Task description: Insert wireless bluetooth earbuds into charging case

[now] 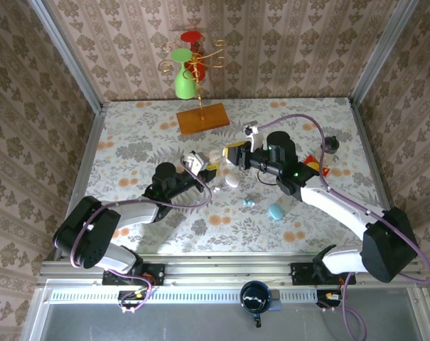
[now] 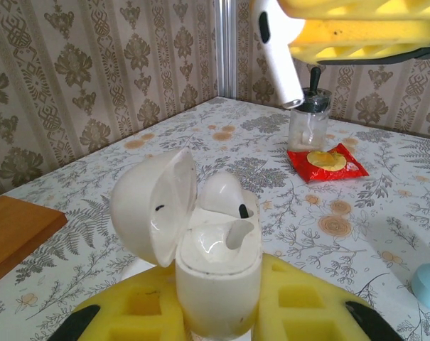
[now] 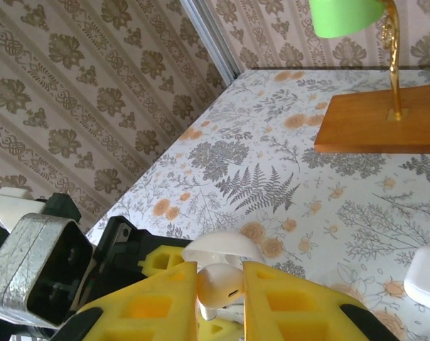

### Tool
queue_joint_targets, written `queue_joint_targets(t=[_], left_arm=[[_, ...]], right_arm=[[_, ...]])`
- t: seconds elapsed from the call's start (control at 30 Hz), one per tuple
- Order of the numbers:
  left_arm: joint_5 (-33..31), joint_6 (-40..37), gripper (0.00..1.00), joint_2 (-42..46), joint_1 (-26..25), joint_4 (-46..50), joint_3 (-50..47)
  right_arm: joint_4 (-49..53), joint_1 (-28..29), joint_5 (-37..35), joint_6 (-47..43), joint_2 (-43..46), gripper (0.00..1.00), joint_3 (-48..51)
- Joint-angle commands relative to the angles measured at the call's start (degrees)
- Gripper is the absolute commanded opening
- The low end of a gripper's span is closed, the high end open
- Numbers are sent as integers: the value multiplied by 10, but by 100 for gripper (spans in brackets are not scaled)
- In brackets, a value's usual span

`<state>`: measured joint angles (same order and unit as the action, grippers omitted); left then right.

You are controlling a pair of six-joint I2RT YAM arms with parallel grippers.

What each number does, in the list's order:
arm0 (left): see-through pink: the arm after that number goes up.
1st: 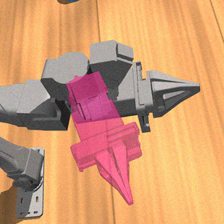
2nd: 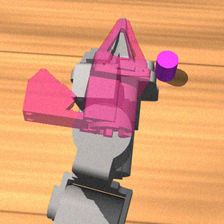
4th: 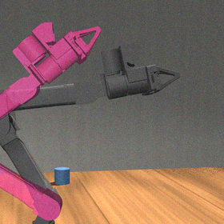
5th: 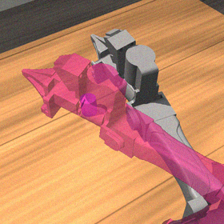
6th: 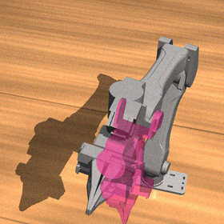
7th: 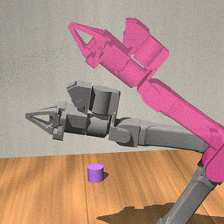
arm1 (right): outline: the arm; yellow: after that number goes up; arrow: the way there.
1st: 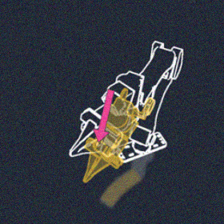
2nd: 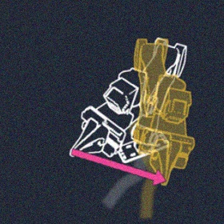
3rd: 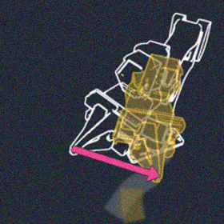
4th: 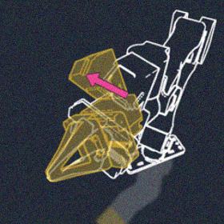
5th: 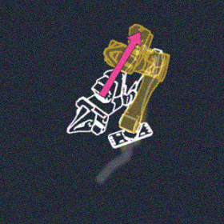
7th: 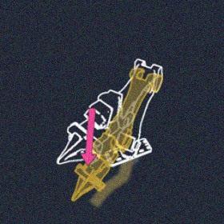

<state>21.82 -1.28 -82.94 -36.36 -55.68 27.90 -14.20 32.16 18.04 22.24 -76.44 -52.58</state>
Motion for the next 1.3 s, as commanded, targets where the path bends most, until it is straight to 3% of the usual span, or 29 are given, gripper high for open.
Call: queue_joint_targets(t=[0.0, 1.27], left_arm=[[7, 8, 3, 0, -2, -7, 9], [-14, -13, 3, 31, -2, 38, 14]], right_arm=[[-12, 11, -11, -21, -12, 21, -24], [20, 29, -4, -50, -82, 21, -45]])
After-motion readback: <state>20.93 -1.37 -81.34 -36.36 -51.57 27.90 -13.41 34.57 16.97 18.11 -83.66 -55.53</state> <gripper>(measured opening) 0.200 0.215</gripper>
